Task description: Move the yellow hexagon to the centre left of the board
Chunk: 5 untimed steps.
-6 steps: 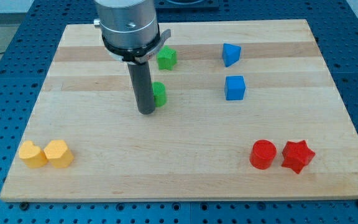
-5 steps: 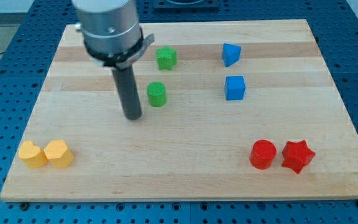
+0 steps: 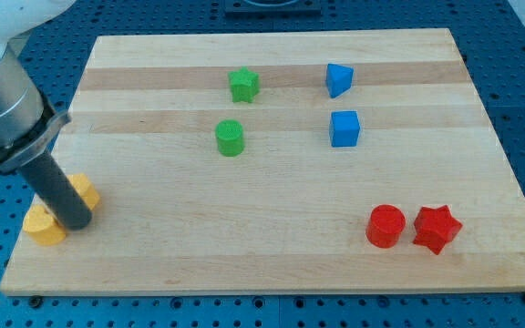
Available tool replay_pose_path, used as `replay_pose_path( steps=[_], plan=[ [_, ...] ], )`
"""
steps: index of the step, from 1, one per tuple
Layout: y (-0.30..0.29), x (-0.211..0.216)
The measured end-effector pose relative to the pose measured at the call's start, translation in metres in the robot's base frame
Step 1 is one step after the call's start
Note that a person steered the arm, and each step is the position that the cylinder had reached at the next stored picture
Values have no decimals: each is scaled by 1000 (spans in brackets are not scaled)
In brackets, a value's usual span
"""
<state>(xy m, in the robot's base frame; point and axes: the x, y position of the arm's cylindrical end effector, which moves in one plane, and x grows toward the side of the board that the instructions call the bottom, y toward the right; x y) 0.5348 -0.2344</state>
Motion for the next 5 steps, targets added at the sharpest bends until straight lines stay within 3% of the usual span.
replay_pose_path(
  steps=[1, 2, 3, 5],
  plan=[
    [-9, -54],
    [-16, -47],
    [-60, -51],
    [9, -126]
  ],
)
